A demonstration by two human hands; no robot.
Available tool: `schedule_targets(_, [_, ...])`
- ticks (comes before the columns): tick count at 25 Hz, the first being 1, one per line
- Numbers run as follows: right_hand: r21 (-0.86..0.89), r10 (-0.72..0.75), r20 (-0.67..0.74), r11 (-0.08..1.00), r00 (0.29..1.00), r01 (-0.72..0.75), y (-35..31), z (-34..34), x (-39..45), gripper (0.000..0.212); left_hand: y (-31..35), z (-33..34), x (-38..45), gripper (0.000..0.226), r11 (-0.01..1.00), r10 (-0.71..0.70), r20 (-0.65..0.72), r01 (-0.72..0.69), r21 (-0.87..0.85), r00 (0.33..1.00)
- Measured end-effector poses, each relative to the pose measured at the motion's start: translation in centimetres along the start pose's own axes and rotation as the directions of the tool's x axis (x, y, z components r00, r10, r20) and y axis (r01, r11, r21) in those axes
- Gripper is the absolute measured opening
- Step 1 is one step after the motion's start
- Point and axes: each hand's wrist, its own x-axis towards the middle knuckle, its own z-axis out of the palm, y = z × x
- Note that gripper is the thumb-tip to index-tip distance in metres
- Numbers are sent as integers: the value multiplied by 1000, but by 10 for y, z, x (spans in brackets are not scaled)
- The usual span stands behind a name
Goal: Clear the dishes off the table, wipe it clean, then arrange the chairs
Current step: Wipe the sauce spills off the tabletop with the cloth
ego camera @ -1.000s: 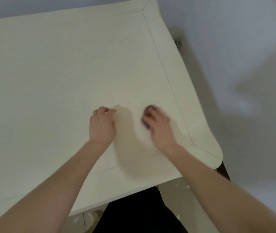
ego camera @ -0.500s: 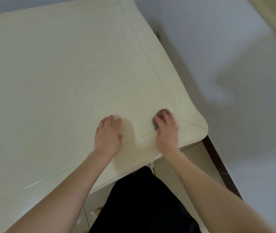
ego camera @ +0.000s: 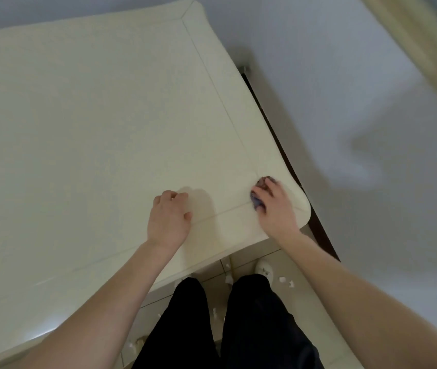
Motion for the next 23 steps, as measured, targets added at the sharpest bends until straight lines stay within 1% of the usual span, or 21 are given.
schedule_targets(1, [2,-132,79,991,988,132,-10,-2,-5,53,13,5,-1,44,999,3,-12,-3,-48,1000])
schedule_targets(2, [70,-248,174,968,953,240,-14,-7,-8,60,29,10,-2,45,996,7,-30,-9,-87,1000])
schedule_targets(3, [151,-310,269,949,912,278,-16,-16,-9,63,44,15,-2,45,993,10,-43,-15,-120,999])
schedule_targets(4, [226,-333,300,935,894,272,-11,-28,-9,63,61,21,-3,47,989,10,-55,-18,-144,998])
schedule_targets(5, [273,-320,273,930,907,246,1,-40,-4,60,79,27,-5,49,987,8,-56,-17,-160,998])
schedule_targets(6, [294,-275,201,932,940,211,16,-51,1,56,95,33,-7,52,986,11,-51,-19,-163,999])
schedule_targets(7, [284,-227,128,941,965,183,33,-62,7,51,111,40,-7,57,989,14,-39,-20,-148,999])
schedule_targets(8, [238,-191,89,957,977,166,50,-68,12,49,122,47,-7,61,993,15,-24,-17,-119,1000])
schedule_targets(9, [191,-172,99,970,980,151,64,-73,14,48,132,54,-6,62,997,1,-9,-2,-79,1000])
schedule_targets(10, [167,-166,142,976,976,142,80,-76,16,48,145,63,-5,60,999,-28,-5,28,-40,1000])
schedule_targets(11, [175,-155,176,977,972,124,86,-75,17,48,151,68,-4,56,999,-42,-5,42,-12,999])
schedule_targets(13, [244,-152,183,964,971,105,92,-75,19,48,171,79,-2,49,1000,-19,-23,19,-4,1000])
schedule_targets(14, [281,-153,173,954,973,100,95,-75,21,48,186,86,-1,46,1000,21,-17,-21,-9,1000])
schedule_targets(16, [389,-95,178,921,979,19,102,-76,24,47,213,99,-1,40,988,151,52,-151,9,987])
schedule_targets(17, [446,-60,193,894,979,-33,105,-77,26,47,219,100,0,38,978,204,100,-206,10,974])
schedule_targets(18, [478,-41,203,876,978,-63,107,-78,28,46,217,98,3,37,969,245,119,-248,11,962])
schedule_targets(19, [483,-38,210,873,977,-70,110,-80,31,46,209,95,9,36,967,250,108,-253,13,962])
schedule_targets(20, [475,-43,218,877,975,-68,112,-81,34,46,198,89,16,38,978,205,70,-206,14,976])
schedule_targets(21, [471,-49,229,880,972,-66,113,-81,38,46,185,83,25,39,994,109,7,-109,18,994])
schedule_targets(22, [467,-54,244,882,968,-68,112,-82,41,45,175,79,33,41,1000,-10,-64,11,14,998])
schedule_targets(23, [460,-60,256,885,965,-66,112,-82,43,45,170,78,36,40,995,-93,-118,95,14,989])
